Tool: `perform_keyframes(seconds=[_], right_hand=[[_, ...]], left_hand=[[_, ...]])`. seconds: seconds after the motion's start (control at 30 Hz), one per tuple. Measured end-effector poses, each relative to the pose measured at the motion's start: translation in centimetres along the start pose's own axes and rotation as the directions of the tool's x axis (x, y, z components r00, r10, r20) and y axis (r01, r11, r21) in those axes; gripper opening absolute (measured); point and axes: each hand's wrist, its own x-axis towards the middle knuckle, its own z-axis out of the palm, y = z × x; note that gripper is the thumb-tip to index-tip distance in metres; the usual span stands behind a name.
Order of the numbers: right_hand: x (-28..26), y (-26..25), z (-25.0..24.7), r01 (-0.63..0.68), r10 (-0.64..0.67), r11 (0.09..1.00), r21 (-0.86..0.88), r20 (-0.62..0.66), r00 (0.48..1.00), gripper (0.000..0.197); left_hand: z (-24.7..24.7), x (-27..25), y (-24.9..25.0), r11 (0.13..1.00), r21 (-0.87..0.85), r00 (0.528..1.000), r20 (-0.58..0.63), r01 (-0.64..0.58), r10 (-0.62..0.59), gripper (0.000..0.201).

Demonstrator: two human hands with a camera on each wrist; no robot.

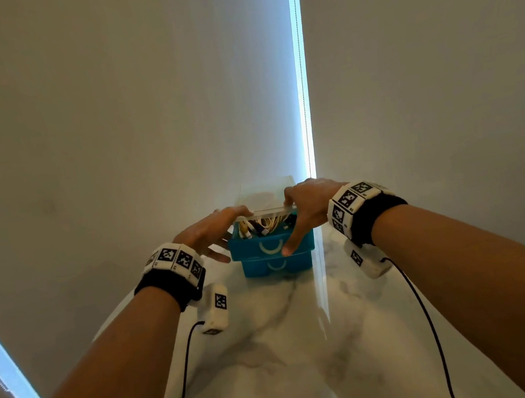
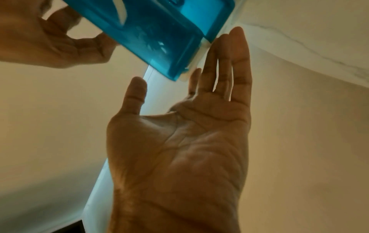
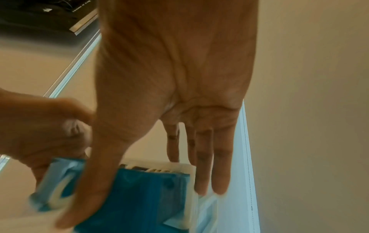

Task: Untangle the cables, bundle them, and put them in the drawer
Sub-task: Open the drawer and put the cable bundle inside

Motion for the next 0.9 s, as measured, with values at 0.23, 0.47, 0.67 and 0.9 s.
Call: perform_keyframes(seconds=[0.23, 0.47, 0.67, 0.9], right_hand=[[2.0, -0.9, 2.1, -0.079, 0.060, 0.996, -0.048, -0.311, 0.949, 0.072], [2.2, -0.5, 2.3, -0.044, 0.040, 0.999, -0.007, -0.323, 0.945, 0.063], [-0.2, -0.2, 2.6, -0.055, 0.052, 0.998, 0.008, -0.438, 0.897, 0.039], [1.9, -3.2, 9.6, -0.066, 0.047, 0.990, 0.125, 0.149, 0.988, 0.053]], left_hand=[[-0.1, 2.1, -1.8, 0.980, 0.187, 0.996, -0.034, -0.072, 0.080, 0.141], [1.4, 3.9, -1.5, 0.728, 0.638, 0.778, -0.314, -0.252, 0.545, 0.045], [3.2, 4.4, -1.3, 0.689, 0.689, 0.706, -0.372, -0.225, 0.603, 0.037], [3.3, 5.5, -1.2, 0.700, 0.666, 0.721, -0.350, -0.257, 0.598, 0.034]])
